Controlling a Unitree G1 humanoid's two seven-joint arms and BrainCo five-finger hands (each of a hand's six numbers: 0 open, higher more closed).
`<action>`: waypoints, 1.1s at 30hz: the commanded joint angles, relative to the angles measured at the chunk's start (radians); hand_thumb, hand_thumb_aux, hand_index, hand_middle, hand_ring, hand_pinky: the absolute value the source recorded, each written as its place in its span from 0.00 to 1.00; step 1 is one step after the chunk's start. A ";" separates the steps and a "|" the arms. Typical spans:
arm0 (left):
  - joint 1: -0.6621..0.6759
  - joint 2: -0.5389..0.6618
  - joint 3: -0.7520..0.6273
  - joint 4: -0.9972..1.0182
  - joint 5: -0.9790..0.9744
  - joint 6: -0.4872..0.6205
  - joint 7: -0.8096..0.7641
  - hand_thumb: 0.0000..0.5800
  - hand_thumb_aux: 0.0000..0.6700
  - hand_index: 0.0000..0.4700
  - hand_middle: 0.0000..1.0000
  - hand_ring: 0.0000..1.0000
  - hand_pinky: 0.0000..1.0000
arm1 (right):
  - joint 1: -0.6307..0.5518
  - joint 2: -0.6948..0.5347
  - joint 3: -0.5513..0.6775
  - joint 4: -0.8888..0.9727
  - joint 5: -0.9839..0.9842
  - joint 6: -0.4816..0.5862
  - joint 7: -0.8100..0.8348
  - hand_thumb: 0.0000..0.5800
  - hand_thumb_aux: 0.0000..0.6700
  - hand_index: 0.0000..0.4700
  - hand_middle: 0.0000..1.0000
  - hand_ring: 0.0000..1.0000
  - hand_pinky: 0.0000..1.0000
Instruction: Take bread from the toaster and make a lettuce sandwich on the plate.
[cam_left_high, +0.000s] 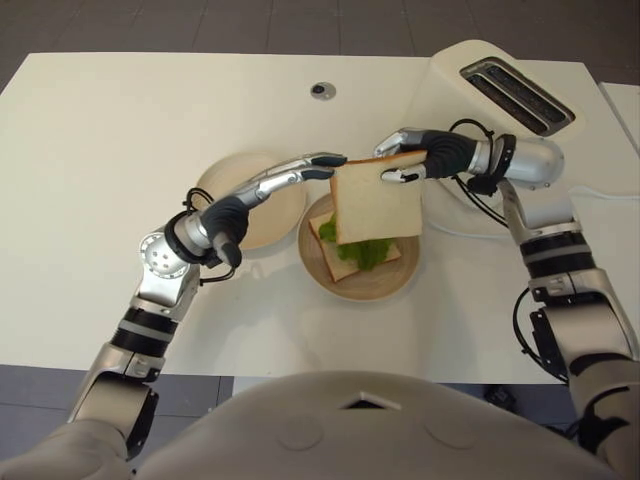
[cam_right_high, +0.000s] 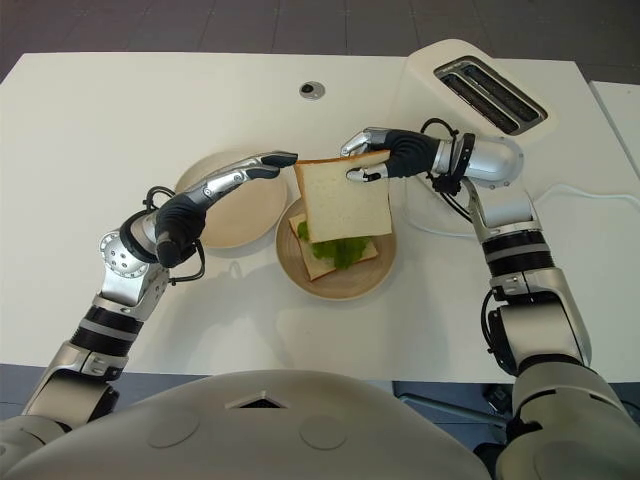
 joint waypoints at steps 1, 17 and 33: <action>-0.004 -0.031 -0.009 0.048 0.107 0.004 0.005 0.00 0.00 0.00 0.00 0.00 0.00 | -0.050 0.041 0.034 0.103 -0.014 0.022 0.107 1.00 1.00 1.00 1.00 1.00 1.00; 0.018 -0.005 -0.105 0.127 0.579 0.048 0.064 0.00 0.00 0.00 0.00 0.00 0.00 | -0.118 0.222 0.066 0.607 -0.258 -0.201 -0.020 1.00 1.00 1.00 1.00 1.00 1.00; -0.033 0.050 -0.189 0.267 0.790 0.110 0.191 0.00 0.00 0.00 0.00 0.00 0.00 | -0.166 0.263 -0.051 0.527 -0.243 -0.238 -0.267 0.00 0.00 0.00 0.00 0.00 0.00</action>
